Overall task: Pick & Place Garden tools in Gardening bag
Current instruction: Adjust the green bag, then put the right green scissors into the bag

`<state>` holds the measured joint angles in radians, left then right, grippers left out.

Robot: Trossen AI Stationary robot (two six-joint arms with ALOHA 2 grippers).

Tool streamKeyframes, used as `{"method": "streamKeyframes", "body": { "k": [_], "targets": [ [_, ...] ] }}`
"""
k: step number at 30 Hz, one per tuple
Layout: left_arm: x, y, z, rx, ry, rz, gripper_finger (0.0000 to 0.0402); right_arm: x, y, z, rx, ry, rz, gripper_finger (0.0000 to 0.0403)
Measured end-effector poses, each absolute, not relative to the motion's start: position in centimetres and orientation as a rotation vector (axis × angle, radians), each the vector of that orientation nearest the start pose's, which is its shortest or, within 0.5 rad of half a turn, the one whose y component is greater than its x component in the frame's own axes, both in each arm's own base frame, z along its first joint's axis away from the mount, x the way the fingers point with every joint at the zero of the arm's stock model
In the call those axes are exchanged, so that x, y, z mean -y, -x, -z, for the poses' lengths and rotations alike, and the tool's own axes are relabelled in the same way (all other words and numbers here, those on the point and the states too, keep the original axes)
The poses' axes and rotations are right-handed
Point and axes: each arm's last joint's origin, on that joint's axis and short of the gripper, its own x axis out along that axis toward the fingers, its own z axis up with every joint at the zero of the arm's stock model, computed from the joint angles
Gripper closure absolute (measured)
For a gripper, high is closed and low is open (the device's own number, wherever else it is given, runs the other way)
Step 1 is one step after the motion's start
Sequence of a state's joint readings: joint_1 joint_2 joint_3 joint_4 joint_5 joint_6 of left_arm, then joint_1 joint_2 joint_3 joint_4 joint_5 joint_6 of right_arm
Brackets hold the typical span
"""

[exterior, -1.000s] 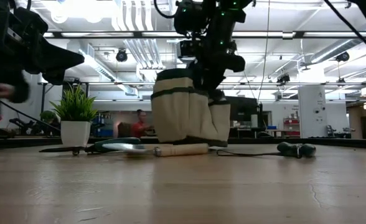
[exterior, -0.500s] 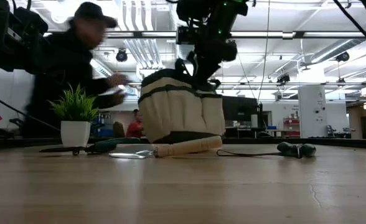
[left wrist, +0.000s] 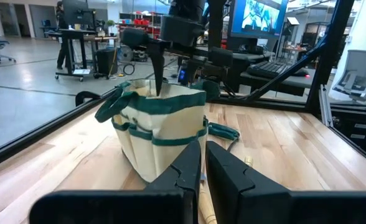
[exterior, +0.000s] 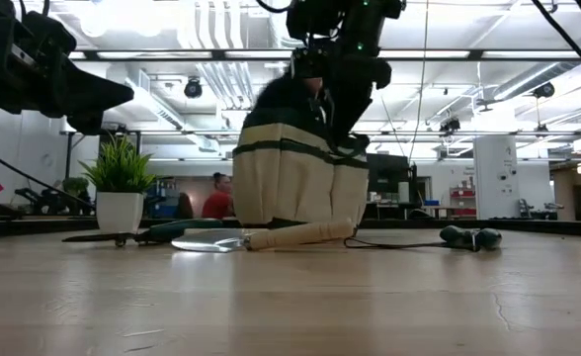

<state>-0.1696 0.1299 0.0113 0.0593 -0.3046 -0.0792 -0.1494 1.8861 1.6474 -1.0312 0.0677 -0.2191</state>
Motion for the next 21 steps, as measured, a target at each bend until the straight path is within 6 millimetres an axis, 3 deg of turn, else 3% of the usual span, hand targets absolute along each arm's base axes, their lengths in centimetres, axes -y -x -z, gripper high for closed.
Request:
{"method": "streamKeyframes", "body": {
  "k": [12,16,21],
  "targets": [
    [0.9,-10.4,-16.3,-0.052,0.065,-0.138,0.0371,1.4,-36.5,-28.8,-1.211,0.108,-0.010,0.0223],
    [0.9,-10.4,-16.3,-0.052,0.065,-0.138,0.0371,-1.0,-36.3,-27.8,-1.216,0.050,-0.078,0.0223],
    [0.9,-10.4,-16.3,-0.052,0.065,-0.137,0.0371,-3.0,-36.0,-25.0,-1.226,0.004,-0.140,0.0223]
  ]
}}
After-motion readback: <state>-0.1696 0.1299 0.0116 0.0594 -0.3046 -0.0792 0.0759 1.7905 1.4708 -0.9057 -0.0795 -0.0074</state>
